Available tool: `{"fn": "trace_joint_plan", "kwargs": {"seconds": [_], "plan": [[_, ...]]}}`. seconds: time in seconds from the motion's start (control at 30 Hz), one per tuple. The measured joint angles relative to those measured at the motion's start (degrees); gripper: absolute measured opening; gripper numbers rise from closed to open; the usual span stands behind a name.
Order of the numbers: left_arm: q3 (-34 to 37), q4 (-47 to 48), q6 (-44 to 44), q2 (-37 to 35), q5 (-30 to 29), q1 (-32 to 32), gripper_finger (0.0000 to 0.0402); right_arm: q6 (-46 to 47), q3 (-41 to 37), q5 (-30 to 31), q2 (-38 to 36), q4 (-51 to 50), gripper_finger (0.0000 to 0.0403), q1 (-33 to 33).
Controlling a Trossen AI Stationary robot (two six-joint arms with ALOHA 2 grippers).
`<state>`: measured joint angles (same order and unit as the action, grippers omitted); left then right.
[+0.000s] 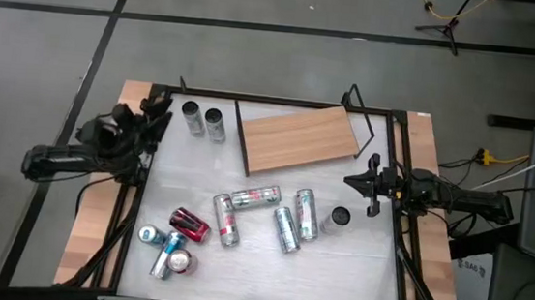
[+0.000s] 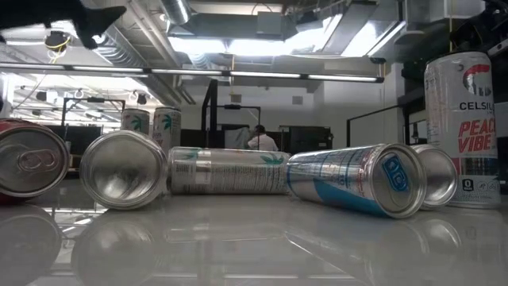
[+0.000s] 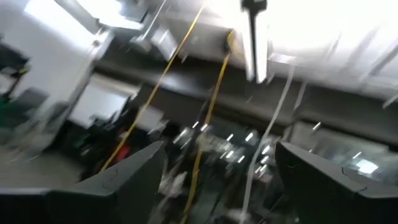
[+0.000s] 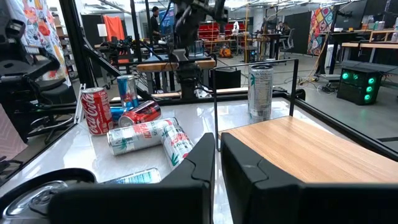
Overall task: Place canned beverage on shelf
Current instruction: Put the white pink soda can on the shelf
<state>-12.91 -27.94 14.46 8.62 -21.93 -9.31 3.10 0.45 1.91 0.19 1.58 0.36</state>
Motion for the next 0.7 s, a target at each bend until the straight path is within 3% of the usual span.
{"fn": "trace_joint_plan", "kwargs": {"seconds": [0.47, 0.7], "plan": [[-39.5, 46.1, 0.0, 31.3, -2.1, -9.4, 0.0302, 0.0, 0.0, 0.0, 0.0, 0.0, 0.0024, 0.0], [-54.2, 58.0, -6.1, 40.6, 9.1, -18.8, 0.0302, 0.0, 0.0, 0.0, 0.0, 0.0, 0.0024, 0.0]]}}
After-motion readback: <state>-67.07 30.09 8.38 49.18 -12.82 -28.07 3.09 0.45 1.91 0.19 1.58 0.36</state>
